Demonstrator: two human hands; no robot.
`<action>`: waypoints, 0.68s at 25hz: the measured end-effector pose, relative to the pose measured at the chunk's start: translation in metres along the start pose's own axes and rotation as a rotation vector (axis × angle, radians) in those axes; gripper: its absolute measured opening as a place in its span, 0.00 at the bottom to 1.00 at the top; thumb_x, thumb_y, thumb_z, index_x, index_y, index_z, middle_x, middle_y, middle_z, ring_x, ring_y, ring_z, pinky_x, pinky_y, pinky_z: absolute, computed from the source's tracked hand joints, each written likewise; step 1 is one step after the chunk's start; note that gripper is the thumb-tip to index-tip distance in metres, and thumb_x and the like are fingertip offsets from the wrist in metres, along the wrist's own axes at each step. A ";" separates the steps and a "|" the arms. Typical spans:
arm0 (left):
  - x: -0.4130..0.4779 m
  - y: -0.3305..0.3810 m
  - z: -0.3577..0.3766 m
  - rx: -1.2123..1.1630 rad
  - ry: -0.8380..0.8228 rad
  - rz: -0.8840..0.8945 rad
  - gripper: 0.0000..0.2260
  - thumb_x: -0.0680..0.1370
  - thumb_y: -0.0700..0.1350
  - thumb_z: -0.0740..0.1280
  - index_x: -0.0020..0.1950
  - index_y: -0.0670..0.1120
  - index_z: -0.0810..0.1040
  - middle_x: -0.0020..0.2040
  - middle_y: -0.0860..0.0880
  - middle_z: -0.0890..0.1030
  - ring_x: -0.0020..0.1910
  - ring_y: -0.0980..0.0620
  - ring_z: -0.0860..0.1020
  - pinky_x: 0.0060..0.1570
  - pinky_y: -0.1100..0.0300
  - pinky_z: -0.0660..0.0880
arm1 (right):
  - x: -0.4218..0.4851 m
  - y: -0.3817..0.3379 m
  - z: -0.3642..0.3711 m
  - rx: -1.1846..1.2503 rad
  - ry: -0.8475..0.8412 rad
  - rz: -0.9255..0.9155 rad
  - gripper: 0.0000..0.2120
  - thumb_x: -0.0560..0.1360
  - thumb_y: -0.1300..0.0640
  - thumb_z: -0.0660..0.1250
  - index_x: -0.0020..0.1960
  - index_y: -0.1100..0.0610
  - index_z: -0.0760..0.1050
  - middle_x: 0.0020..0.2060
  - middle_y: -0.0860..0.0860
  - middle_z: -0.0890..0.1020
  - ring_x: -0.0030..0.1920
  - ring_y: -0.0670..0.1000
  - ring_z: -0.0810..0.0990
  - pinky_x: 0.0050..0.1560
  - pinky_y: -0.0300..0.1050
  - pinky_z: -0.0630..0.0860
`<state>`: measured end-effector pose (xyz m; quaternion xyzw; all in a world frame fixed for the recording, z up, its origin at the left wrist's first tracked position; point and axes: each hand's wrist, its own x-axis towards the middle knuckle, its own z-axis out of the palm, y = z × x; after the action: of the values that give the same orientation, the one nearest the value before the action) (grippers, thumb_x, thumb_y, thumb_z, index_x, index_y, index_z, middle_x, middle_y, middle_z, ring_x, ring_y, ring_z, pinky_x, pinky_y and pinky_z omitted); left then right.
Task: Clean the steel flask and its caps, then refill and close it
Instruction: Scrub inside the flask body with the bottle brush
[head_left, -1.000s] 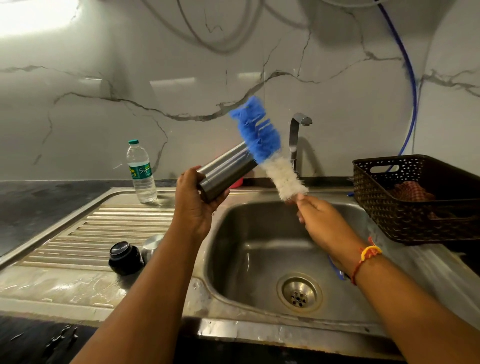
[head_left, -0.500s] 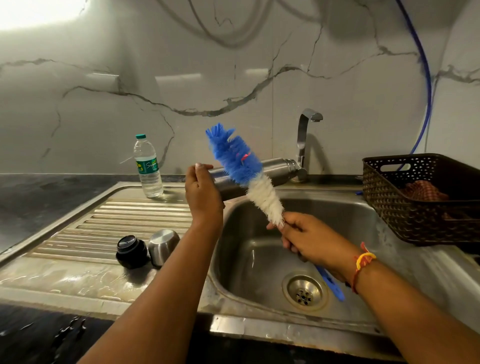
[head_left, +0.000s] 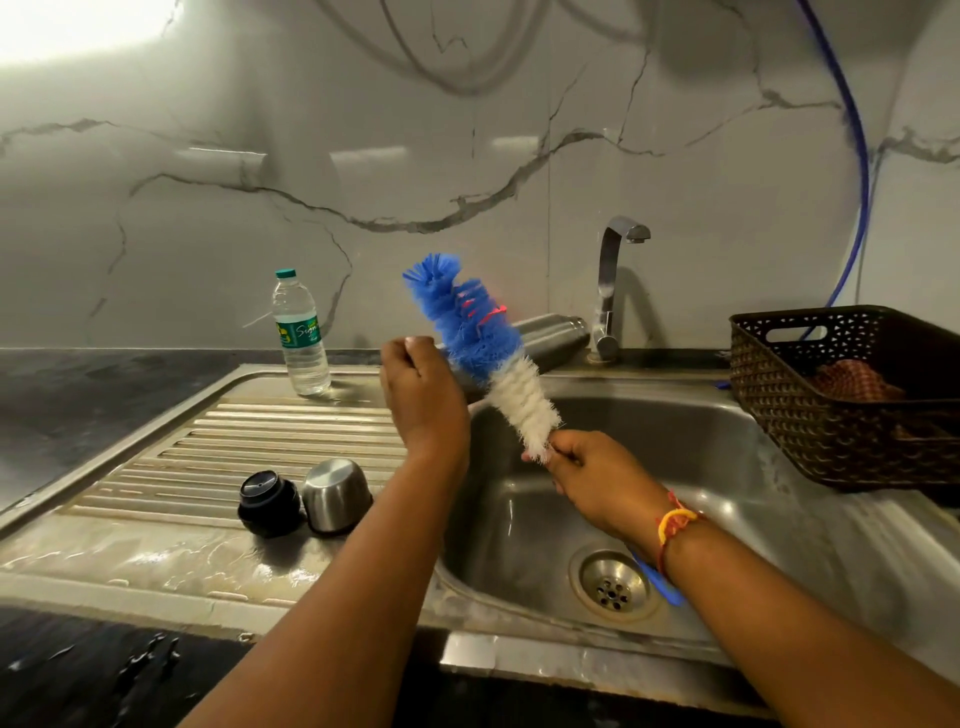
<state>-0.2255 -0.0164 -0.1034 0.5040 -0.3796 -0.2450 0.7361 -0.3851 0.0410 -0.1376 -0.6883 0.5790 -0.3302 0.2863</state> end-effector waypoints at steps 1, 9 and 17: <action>-0.001 0.002 0.000 -0.001 0.001 0.001 0.12 0.74 0.63 0.53 0.43 0.61 0.73 0.48 0.48 0.77 0.51 0.40 0.79 0.52 0.31 0.78 | 0.001 0.000 -0.001 -0.018 0.010 0.002 0.09 0.82 0.56 0.61 0.51 0.53 0.81 0.34 0.50 0.77 0.33 0.47 0.74 0.36 0.40 0.70; -0.007 0.008 0.000 -0.088 -0.016 -0.096 0.08 0.83 0.51 0.58 0.45 0.57 0.73 0.47 0.48 0.77 0.52 0.40 0.80 0.50 0.39 0.80 | 0.003 0.005 -0.009 0.051 0.063 0.020 0.10 0.82 0.56 0.61 0.50 0.55 0.80 0.35 0.53 0.78 0.35 0.50 0.75 0.37 0.44 0.70; -0.002 0.011 -0.003 -0.174 -0.031 -0.200 0.08 0.82 0.50 0.58 0.46 0.56 0.75 0.57 0.41 0.78 0.54 0.38 0.80 0.28 0.60 0.73 | -0.001 0.007 -0.024 0.032 -0.027 0.009 0.15 0.84 0.53 0.55 0.54 0.52 0.80 0.31 0.43 0.72 0.32 0.43 0.70 0.34 0.38 0.64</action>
<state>-0.2239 -0.0094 -0.0948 0.4696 -0.3161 -0.3572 0.7430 -0.4084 0.0407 -0.1283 -0.6855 0.5726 -0.3289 0.3068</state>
